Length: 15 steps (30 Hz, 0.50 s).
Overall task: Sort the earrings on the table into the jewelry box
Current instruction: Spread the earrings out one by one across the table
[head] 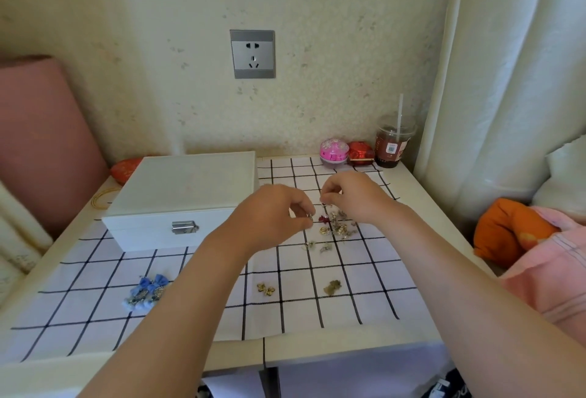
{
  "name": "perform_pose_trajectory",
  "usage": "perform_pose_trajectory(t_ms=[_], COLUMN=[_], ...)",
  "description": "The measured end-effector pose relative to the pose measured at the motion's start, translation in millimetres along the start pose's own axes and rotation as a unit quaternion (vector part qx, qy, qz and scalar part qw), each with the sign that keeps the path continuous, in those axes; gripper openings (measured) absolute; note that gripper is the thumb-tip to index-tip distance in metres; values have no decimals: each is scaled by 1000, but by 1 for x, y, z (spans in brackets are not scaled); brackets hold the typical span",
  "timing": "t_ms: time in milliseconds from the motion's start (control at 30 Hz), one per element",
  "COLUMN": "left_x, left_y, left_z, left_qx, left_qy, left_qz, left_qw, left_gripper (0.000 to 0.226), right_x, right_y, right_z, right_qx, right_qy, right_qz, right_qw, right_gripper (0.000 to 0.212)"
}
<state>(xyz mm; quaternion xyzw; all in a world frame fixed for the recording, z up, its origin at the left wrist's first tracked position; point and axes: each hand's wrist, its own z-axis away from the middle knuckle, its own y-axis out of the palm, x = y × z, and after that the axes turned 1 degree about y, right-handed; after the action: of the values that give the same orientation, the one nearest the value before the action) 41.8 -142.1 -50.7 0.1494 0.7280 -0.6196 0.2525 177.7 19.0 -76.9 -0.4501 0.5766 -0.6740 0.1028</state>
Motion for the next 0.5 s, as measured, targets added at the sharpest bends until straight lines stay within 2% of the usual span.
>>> perform_pose_trajectory(t_ms=[100,200,367,500], left_x=[-8,-12,-16,-16], left_y=[9,20,26,27], left_z=[10,17,23,25], left_qx=[98,151,158,160], left_qy=[-11,-28,-61,-77], left_qz=[-36,-76,-146,-143], left_qw=[994,985,975,974], left_gripper=[14,14,13,11], right_x=[4,5,-9,-18], right_y=[-15,-29,-30,-27], right_z=[18,44,73,77], right_qx=[11,74,218,223], right_qy=[-3,1,60,86], right_qz=[-80,-132,-72,-48], right_qw=[997,988,972,970], right_gripper=[5,11,16,13])
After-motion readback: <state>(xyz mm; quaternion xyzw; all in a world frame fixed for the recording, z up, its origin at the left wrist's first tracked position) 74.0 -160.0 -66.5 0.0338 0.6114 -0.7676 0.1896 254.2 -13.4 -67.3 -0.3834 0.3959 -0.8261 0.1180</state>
